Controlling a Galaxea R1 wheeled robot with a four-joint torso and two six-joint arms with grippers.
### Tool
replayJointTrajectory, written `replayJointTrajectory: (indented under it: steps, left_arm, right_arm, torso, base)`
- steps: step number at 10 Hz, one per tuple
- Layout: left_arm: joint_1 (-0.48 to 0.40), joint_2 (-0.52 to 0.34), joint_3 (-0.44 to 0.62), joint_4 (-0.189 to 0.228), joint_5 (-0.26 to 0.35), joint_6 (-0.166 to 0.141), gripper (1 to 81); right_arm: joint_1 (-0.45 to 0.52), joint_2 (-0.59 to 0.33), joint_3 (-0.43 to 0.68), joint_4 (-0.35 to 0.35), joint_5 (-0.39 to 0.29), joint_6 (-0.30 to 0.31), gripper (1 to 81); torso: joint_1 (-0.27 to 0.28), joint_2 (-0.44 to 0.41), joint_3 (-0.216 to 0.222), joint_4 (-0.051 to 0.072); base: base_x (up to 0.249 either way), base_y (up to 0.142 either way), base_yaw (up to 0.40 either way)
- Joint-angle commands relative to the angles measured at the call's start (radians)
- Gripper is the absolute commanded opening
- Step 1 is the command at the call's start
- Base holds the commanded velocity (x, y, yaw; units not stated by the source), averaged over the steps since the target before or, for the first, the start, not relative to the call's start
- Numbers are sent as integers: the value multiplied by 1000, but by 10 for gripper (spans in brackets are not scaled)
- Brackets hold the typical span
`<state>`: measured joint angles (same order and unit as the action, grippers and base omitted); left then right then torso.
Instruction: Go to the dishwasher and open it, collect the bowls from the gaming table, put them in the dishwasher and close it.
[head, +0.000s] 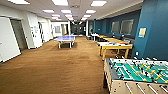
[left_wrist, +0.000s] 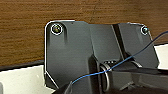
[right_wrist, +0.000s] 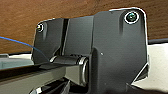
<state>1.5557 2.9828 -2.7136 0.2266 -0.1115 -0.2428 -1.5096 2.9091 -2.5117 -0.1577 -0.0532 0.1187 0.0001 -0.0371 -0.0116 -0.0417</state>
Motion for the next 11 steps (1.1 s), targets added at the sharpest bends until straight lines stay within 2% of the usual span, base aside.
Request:
replayJointTrajectory:
  steps: [1,8,11]
  left_arm:
    - [-53,-5,-3,-4,41,-3,811]
    - [-53,-4,-3,-4,41,-3,811]
    - [-55,-2,-3,-6,41,-3,811]
  right_arm:
    - [61,-9,12,-10,-51,-4,811]
    - [61,-11,12,-11,-51,-4,811]
    - [61,-11,12,-14,-51,-4,811]
  torso:
    - [0,0,0,0]
    - [0,0,0,0]
    - [0,0,0,0]
  base:
    - [166,0,0]
    - [165,0,0]
    - [165,77,0]
